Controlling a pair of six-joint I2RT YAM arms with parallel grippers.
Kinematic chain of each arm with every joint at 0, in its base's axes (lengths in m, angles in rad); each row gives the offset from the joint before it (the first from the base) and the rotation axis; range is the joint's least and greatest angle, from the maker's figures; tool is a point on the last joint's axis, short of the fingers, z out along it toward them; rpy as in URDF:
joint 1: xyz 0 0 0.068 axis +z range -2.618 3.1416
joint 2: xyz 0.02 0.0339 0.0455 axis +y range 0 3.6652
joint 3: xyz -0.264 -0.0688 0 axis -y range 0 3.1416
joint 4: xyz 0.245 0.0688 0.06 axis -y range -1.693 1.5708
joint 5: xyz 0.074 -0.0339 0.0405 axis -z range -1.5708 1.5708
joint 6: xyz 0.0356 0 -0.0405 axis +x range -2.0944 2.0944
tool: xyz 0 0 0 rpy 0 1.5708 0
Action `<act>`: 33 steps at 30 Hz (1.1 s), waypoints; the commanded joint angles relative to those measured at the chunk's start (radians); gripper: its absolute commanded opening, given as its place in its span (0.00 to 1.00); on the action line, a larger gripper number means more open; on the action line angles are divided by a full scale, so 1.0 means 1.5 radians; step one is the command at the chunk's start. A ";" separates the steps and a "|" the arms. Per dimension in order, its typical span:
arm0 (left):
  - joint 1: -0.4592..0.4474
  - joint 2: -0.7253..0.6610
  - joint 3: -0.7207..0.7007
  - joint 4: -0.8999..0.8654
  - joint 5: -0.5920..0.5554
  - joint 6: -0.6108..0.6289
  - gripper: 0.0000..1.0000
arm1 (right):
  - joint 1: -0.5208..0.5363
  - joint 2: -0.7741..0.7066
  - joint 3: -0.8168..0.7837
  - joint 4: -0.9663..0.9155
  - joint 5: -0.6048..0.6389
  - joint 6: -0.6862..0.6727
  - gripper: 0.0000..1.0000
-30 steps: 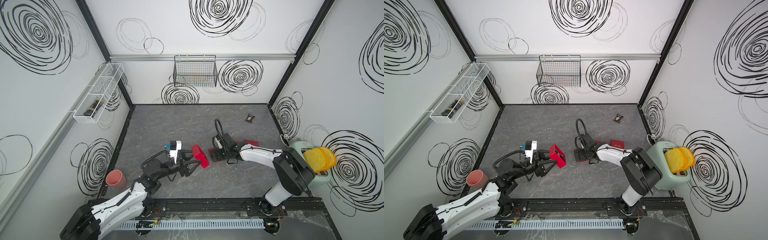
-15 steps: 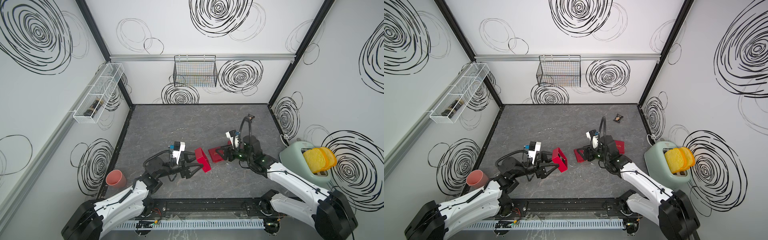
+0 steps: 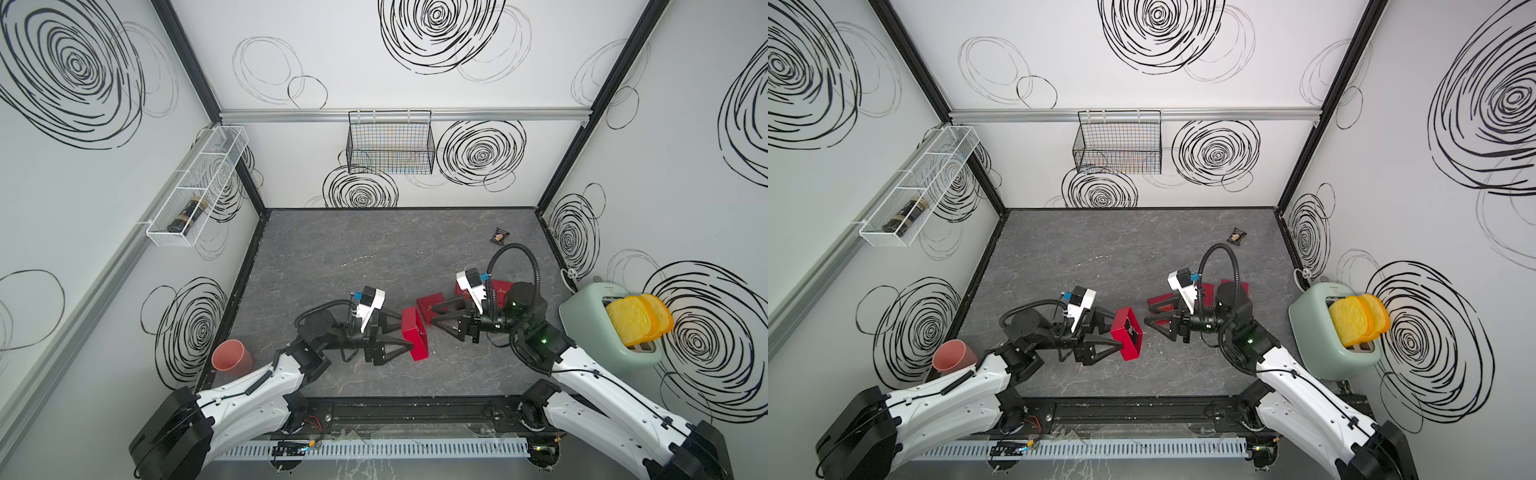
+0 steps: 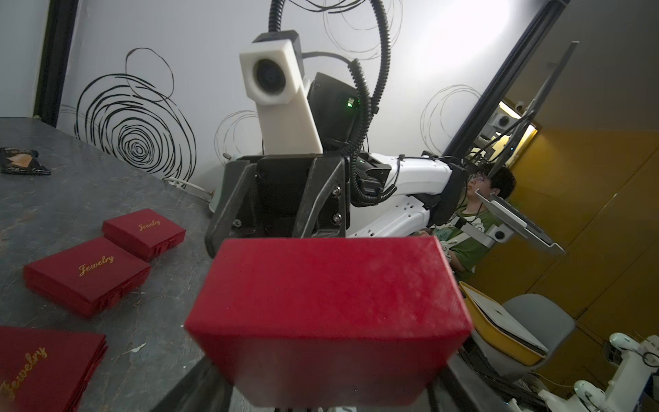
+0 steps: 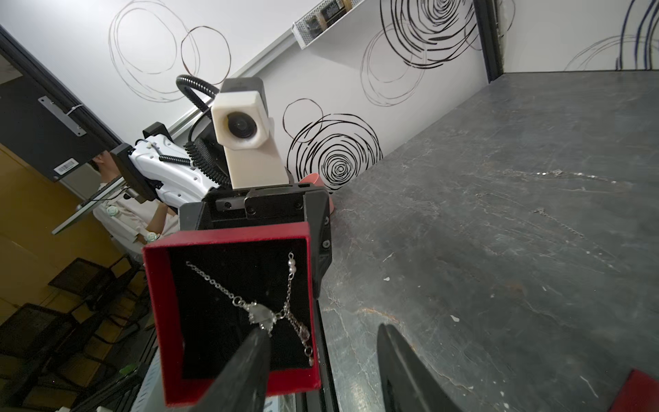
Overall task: Take the necklace out of the lift-off lid jewelry box
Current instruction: Place the jewelry box at the center of the board.
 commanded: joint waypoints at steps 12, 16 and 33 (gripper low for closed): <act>-0.019 0.019 0.030 0.078 0.050 0.003 0.65 | 0.028 0.016 0.024 0.016 -0.062 -0.006 0.47; -0.020 0.024 0.031 0.079 0.049 0.003 0.65 | 0.041 0.020 0.026 0.019 -0.060 -0.006 0.42; -0.026 0.029 0.031 0.048 0.043 0.023 0.75 | 0.057 0.028 0.053 -0.039 -0.005 -0.011 0.04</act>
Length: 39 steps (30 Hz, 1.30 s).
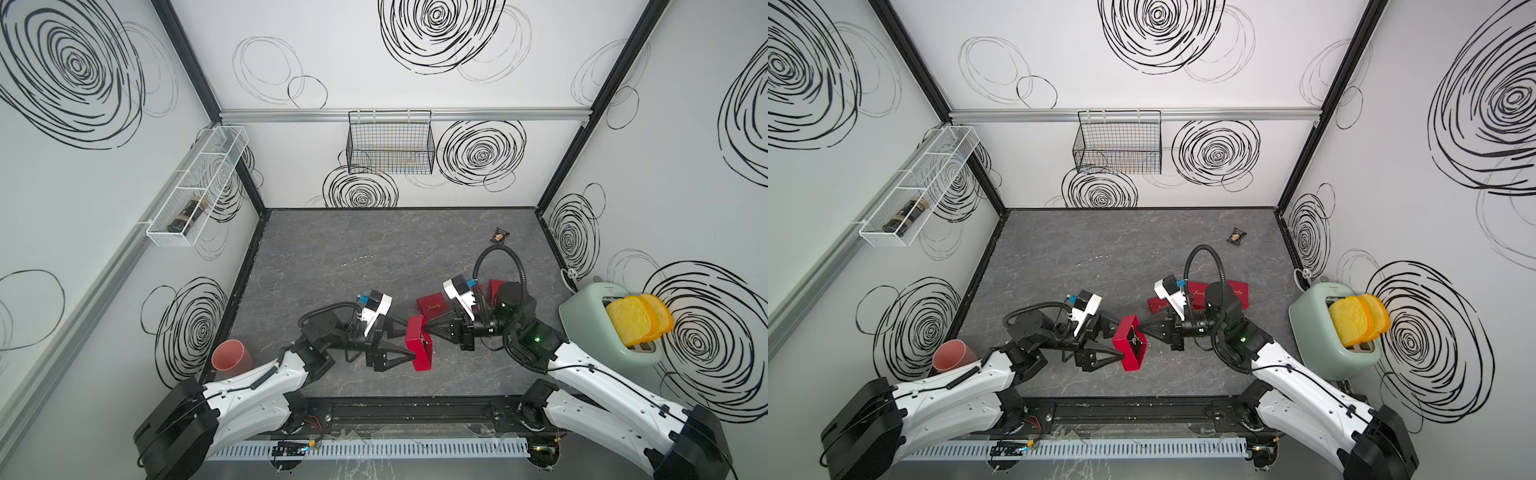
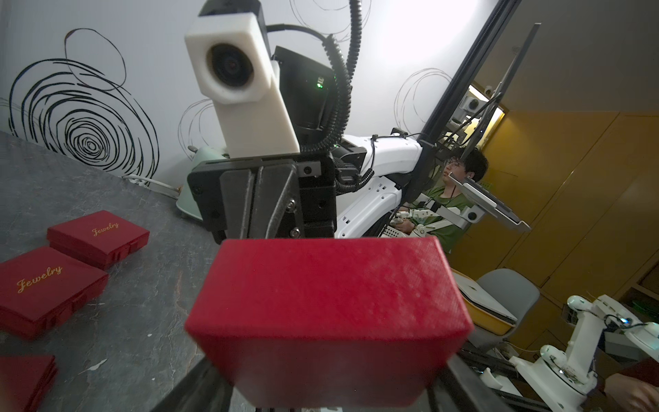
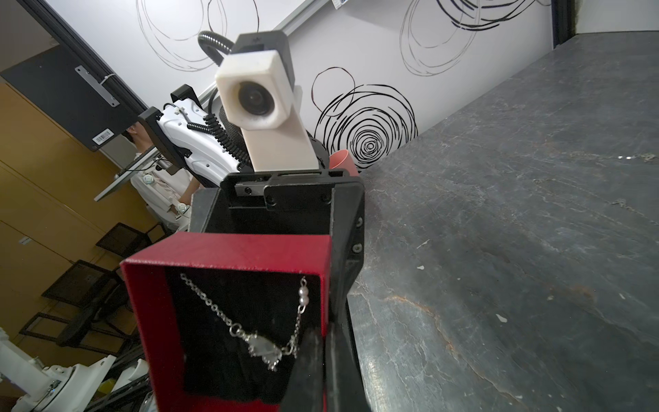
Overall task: Take the necklace out of the lift-off lid jewelry box
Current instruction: Place the jewelry box at the center of the board.
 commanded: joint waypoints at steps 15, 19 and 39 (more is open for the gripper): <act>-0.006 -0.105 -0.034 -0.206 -0.272 0.129 0.96 | 0.003 -0.011 0.062 -0.153 0.171 -0.038 0.00; -0.005 -0.195 -0.064 -0.321 -0.443 0.146 0.96 | 0.010 0.036 0.095 -0.258 0.301 -0.061 0.00; -0.004 -0.253 -0.122 -0.378 -0.556 0.137 0.98 | 0.157 0.434 0.209 -0.420 0.592 0.015 0.00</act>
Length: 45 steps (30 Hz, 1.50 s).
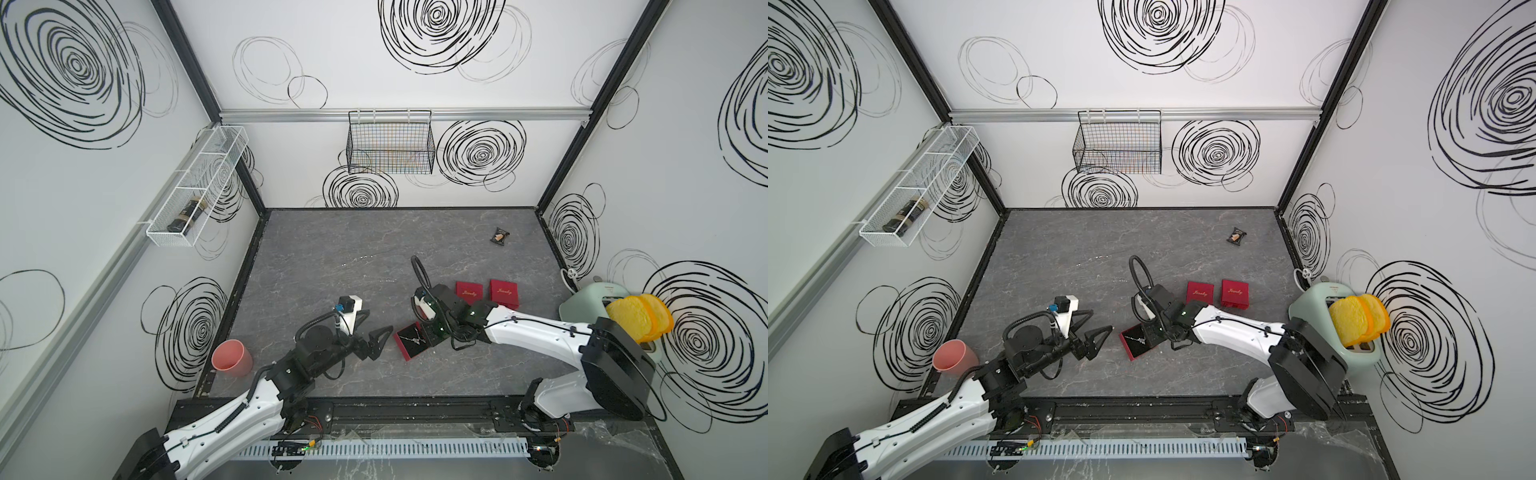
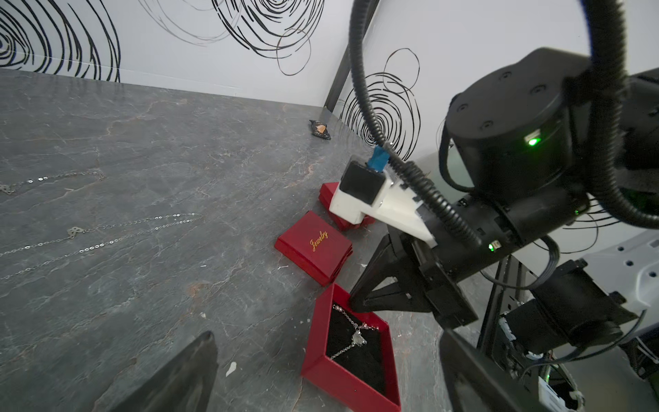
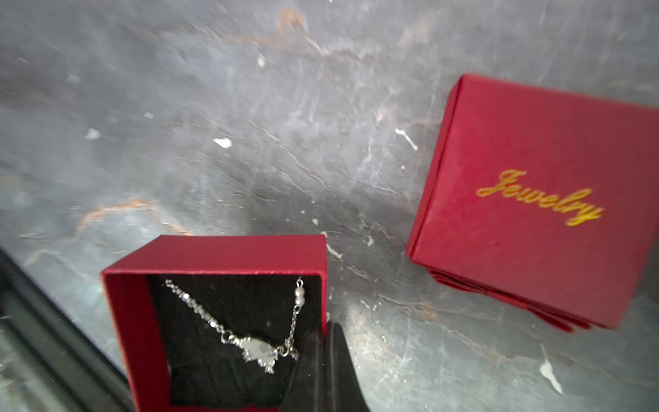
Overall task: Take the necklace out of the lift-off lid jewelry box
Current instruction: Place the jewelry box at the center of the board, then take out the inner lining from the jewelry box.
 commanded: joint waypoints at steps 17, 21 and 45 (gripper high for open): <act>0.000 0.012 -0.044 0.040 -0.007 0.004 0.95 | 0.040 -0.004 0.041 -0.044 0.032 0.025 0.33; -0.001 0.021 -0.052 0.047 -0.006 0.004 0.94 | 0.052 -0.026 0.034 -0.028 -0.007 0.036 0.33; -0.005 0.016 -0.066 0.052 -0.016 0.005 0.92 | 0.100 0.060 0.027 0.007 -0.044 0.120 0.41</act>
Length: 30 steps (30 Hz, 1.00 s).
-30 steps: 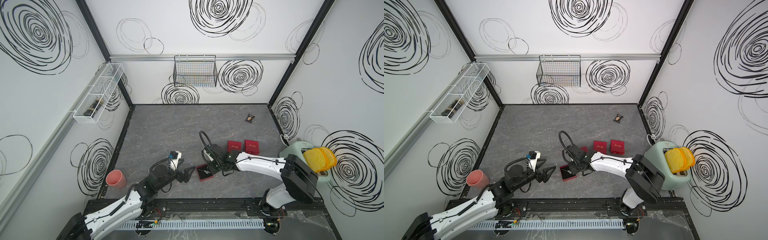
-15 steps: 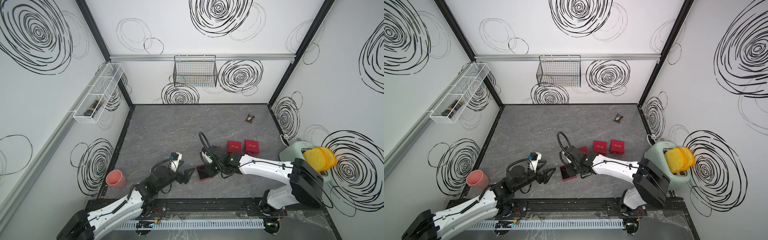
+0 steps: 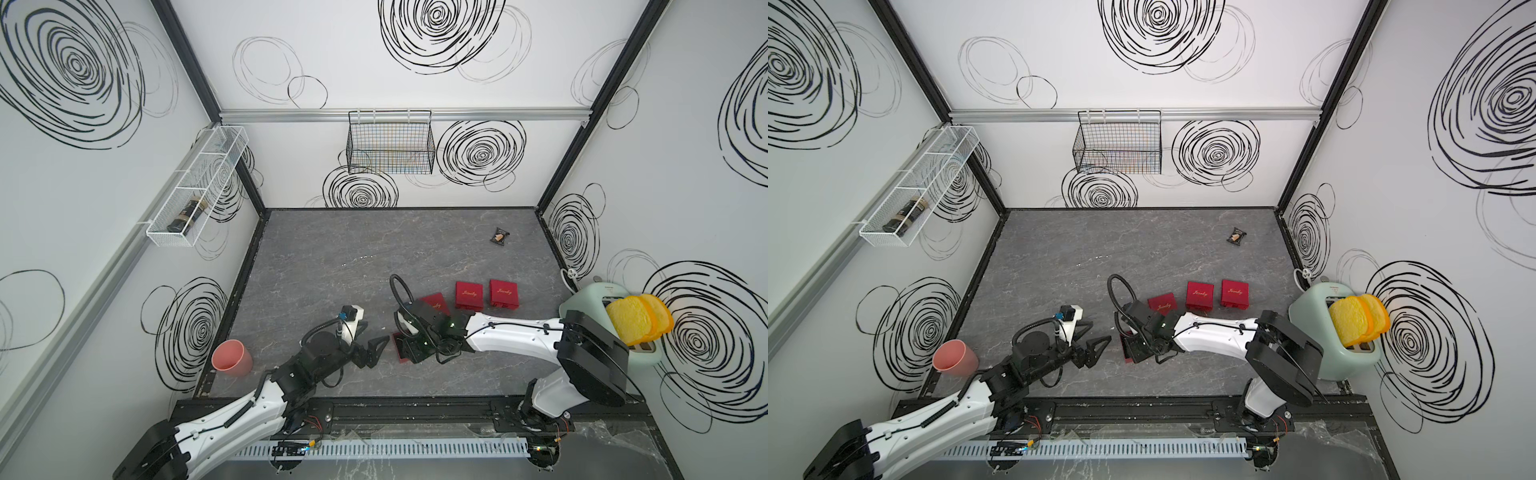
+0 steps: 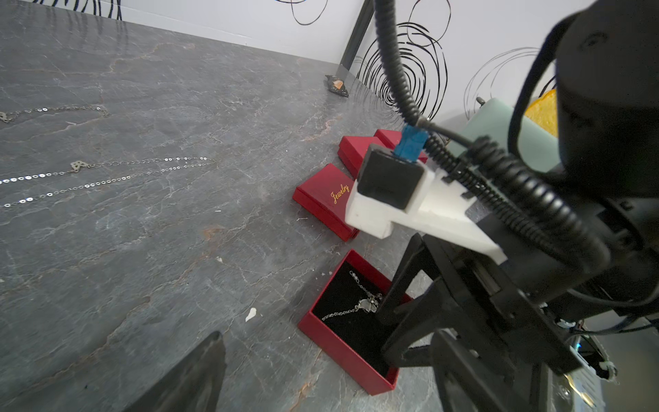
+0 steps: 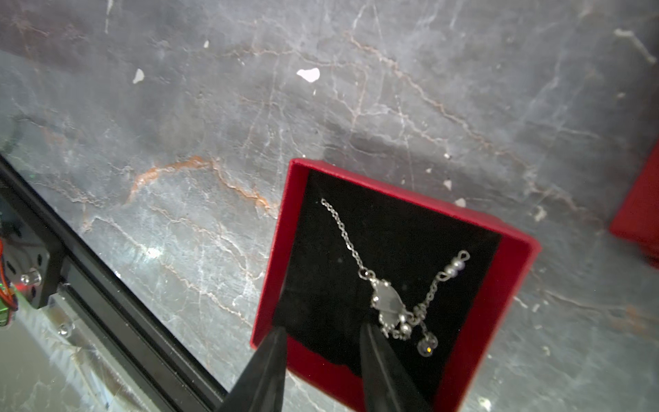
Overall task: Take the necklace out of the lift-off lid jewelry box
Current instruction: Take out the inner lining from the jewelry box.
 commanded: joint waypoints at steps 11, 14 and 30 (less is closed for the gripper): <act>-0.003 0.003 -0.005 0.027 -0.015 0.007 0.92 | 0.004 0.062 0.044 -0.057 0.072 0.004 0.51; -0.002 0.004 -0.003 0.024 -0.017 0.007 0.91 | 0.005 0.075 0.056 -0.065 0.085 -0.002 0.51; -0.003 -0.008 0.007 -0.006 -0.027 0.013 0.91 | 0.006 0.126 0.044 -0.031 0.108 -0.018 0.21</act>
